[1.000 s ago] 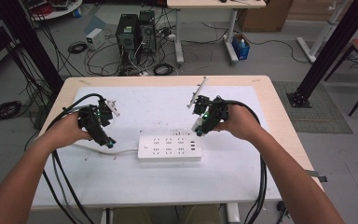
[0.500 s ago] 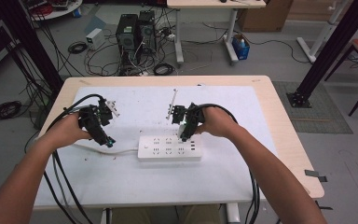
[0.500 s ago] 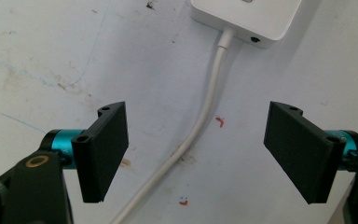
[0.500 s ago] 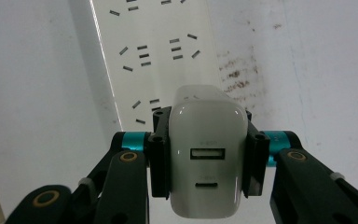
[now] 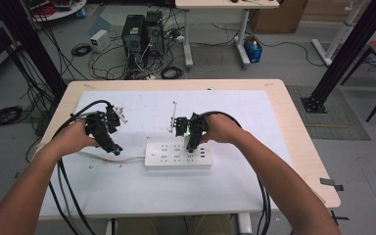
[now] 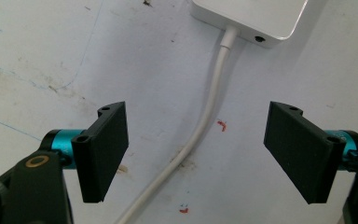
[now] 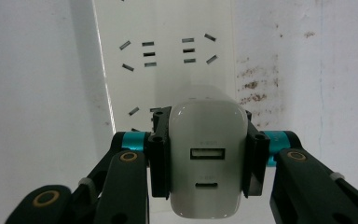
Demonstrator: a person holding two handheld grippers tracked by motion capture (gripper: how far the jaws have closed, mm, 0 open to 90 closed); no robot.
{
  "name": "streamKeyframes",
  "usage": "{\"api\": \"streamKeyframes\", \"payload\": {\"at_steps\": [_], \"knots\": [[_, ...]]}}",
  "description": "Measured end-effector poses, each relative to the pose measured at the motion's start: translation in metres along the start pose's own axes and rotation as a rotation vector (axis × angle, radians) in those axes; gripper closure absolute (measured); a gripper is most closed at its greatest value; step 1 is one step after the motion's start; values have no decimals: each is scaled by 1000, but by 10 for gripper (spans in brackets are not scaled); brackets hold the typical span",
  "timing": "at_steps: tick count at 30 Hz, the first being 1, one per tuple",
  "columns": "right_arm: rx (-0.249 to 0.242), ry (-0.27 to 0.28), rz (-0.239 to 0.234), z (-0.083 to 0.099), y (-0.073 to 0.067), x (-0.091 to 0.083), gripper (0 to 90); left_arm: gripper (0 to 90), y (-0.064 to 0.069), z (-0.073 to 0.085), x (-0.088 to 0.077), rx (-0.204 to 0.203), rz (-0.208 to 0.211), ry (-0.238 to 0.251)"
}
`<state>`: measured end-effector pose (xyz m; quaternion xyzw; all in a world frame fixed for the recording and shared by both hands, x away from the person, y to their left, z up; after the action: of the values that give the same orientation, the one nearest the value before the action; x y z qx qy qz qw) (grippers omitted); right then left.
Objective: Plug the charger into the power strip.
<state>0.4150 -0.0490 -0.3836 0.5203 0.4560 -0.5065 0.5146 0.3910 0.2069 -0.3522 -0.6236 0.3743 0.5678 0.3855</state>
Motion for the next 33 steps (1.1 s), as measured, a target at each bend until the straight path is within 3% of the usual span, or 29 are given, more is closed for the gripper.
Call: {"api": "streamKeyframes", "payload": {"at_steps": [12,22,33], "knots": [[-68,-35,29,-8,-3,5,624,220,-2,4,2,-19,12,14],[-83,-47,43,-10,-5,12,625,221,-2,3,10,-18,26,6],[-39,-15,-49,-7,7,13,626,221,-3,5,8,-23,29,17]]}}
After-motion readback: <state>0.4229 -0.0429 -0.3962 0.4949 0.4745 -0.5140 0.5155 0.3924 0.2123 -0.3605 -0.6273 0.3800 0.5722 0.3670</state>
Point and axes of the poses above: each handheld gripper's, and its own axes: x roughly forward along the jaws, z roughly out of its underside, y roughly to its right, the point moved 3 cm from there along x, roughly forward along the jaws, and after that the axes turned 11 degrees about -y, right-handed, at the moved point
